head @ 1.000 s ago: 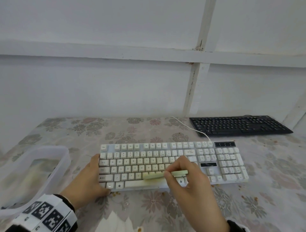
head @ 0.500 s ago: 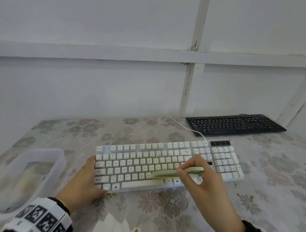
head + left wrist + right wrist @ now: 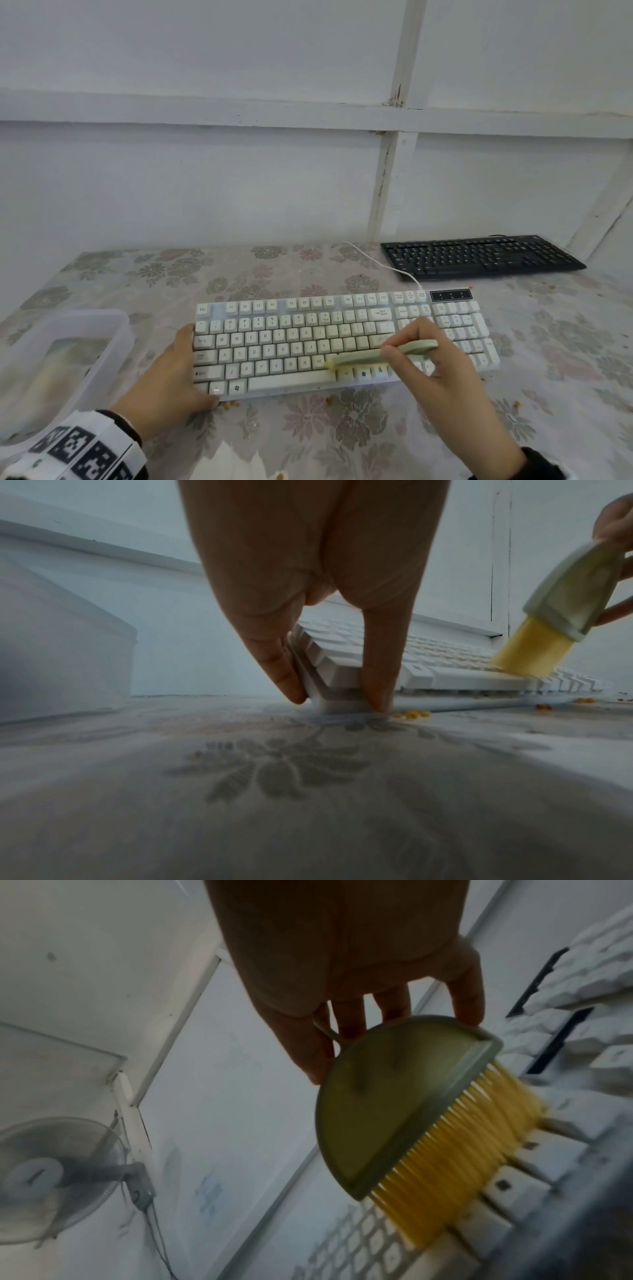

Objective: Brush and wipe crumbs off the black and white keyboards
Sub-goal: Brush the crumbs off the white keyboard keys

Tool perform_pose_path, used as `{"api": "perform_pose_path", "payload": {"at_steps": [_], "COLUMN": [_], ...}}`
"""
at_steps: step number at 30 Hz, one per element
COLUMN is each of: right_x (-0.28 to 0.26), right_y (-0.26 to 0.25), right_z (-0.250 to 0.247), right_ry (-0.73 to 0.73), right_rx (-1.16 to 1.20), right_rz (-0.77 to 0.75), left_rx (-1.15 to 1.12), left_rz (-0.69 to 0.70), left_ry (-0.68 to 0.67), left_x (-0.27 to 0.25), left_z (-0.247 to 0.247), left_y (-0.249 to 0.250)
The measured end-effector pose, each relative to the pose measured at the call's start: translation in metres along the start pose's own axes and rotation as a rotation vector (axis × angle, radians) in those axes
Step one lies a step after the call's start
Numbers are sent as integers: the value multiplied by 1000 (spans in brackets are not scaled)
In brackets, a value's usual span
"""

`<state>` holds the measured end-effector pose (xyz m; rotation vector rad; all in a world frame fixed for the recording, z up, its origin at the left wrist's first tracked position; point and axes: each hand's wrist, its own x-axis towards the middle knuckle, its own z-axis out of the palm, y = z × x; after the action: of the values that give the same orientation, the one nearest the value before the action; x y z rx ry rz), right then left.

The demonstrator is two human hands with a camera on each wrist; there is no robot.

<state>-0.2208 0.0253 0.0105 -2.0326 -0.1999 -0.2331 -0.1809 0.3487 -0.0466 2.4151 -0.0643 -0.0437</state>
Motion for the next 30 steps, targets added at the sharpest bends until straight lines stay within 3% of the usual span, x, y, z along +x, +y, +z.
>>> {"api": "perform_pose_path", "payload": {"at_steps": [5,9,15,20,27,30], "right_x": [3,1,4,5,12,14], "right_y": [7,4,11,10,32,30], "right_z": [-10,-11,-32,-37,-63,-65], "right_ry": [84,67,151,129,124,143], "right_rx": [-120,-46,-269,-30,-177,-119], "right_rz": [17,36,40,23,10,-25], "left_rx": [-5,7,-12,-3,8,-2], "left_rz": [-2,-5,-8,-12,-31,-23], "left_ry": [-3,2,-8,2,-12,-16], "left_x": [2,1,1,0,-2,-1], "left_z": [1,1,1,1,-1,-1], "left_y": [-5,-1,-5,-1,4,3]}}
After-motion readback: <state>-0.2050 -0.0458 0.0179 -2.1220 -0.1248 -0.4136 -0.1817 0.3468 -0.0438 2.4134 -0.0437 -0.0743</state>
